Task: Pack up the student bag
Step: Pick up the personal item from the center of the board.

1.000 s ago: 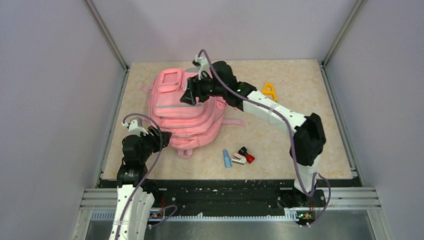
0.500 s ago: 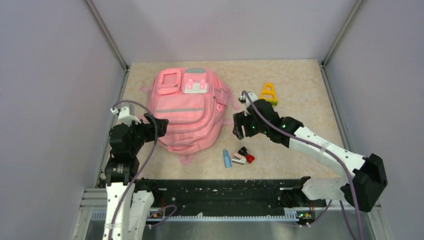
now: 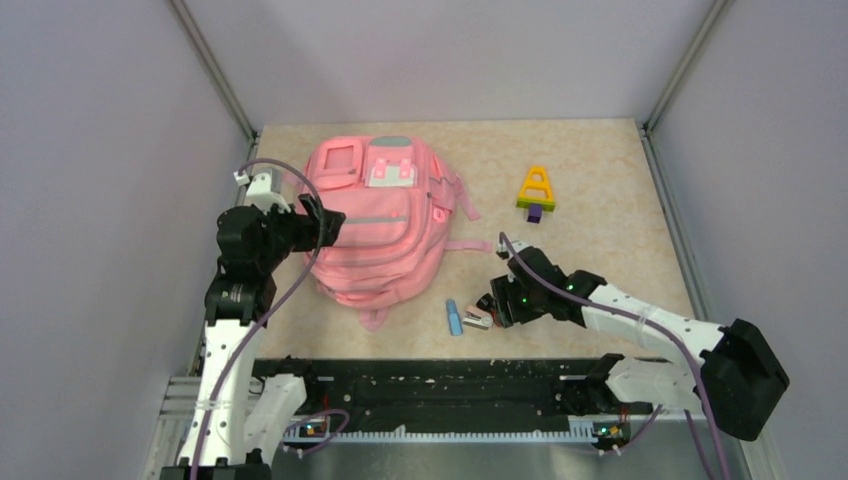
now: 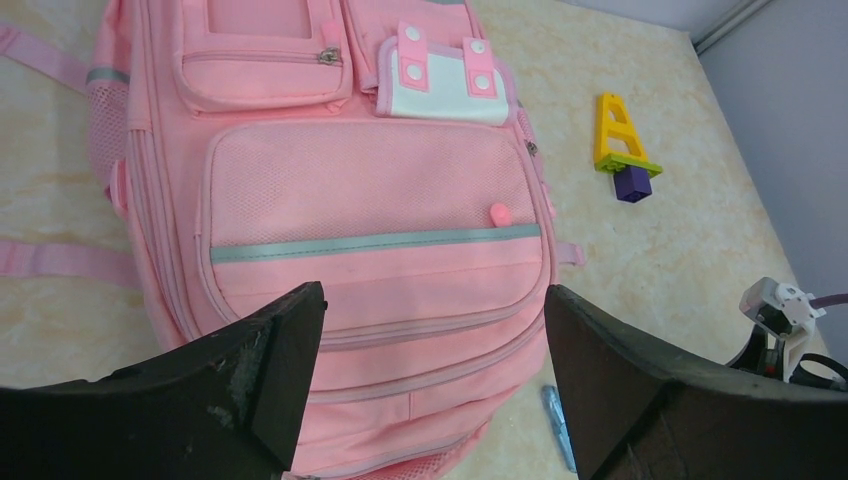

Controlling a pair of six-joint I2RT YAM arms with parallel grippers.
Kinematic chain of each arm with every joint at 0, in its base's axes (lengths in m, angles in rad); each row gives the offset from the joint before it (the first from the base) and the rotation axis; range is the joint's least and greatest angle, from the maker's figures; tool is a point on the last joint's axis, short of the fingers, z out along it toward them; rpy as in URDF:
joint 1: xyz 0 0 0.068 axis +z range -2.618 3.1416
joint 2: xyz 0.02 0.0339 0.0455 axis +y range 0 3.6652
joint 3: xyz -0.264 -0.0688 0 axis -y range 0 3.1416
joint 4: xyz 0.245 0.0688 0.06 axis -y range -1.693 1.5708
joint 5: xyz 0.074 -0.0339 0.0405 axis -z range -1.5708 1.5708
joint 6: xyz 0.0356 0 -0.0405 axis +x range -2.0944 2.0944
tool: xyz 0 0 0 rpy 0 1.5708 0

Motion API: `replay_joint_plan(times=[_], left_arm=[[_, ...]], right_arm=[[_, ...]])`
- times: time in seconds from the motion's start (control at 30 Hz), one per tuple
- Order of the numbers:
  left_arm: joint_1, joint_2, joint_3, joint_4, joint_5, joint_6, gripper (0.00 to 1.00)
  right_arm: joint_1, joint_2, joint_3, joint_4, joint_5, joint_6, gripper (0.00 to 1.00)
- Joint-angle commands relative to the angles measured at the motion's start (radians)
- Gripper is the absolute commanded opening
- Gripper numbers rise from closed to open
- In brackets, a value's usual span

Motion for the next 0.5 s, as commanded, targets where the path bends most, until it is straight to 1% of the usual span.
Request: replay_joint_plan(times=[0.0,0.17,0.33,0.4,0.47], left_arm=[[-0.002,-0.003,-0.004,0.081,0.005,0.045,0.84],[-0.002,-0.001,-0.041,0.09,0.01,0.078,0.84],[-0.002,0.013,-0.054,0.093,0.028,0.111,0.83],[-0.05,0.031,-0.05,0.073,0.039,0.18,0.78],[-0.099,0.059,-0.047,0.039,-0.007,0.249,0.78]], right_arm=[[-0.002,0.054,0.005,0.09,-0.012,-0.012,0.56],[0.01,0.107,0.001,0.118,-0.001,-0.037,0.56],[0.014,0.145,-0.001,0.153,0.009,-0.055,0.52],[0.014,0.162,-0.003,0.171,0.006,-0.056,0.47],[0.014,0.19,0.002,0.18,-0.003,-0.046,0.42]])
